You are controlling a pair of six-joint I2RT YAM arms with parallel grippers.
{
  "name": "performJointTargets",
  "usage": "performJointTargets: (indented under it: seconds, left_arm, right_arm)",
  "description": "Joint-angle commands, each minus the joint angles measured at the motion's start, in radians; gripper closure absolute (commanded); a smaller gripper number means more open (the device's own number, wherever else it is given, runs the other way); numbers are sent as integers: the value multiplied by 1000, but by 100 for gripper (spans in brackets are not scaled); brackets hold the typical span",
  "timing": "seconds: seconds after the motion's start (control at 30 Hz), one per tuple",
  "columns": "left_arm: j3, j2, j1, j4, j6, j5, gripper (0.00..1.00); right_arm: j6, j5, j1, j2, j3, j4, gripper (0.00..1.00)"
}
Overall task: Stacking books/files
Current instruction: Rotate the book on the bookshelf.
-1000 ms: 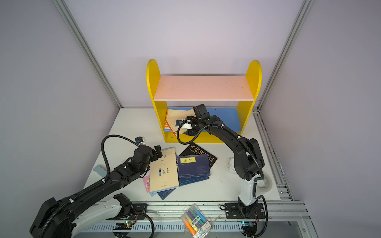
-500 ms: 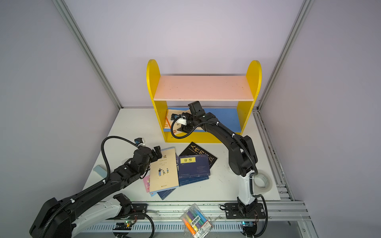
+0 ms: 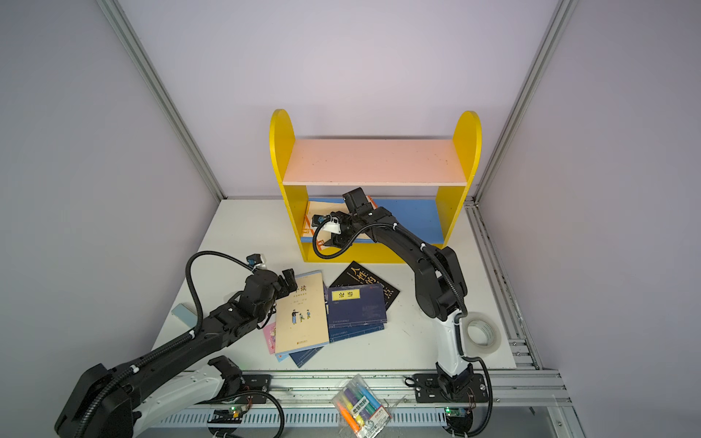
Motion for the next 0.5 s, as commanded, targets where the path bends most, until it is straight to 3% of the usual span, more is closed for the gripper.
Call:
performJointTargets:
  seconds: [0.0,0.23,0.47]
  left_arm:
    - [-2,-1,5,22,0,2,2]
    - [-4,-8,8,18,3,4,2]
    - [-12,-12,22,22,3,12,2]
  right_arm:
    - [40,11,3,22,23,42,28]
    - [37,-4,5,33,40,44,28]
    - [-70,-60,5,-30,3,-61,28]
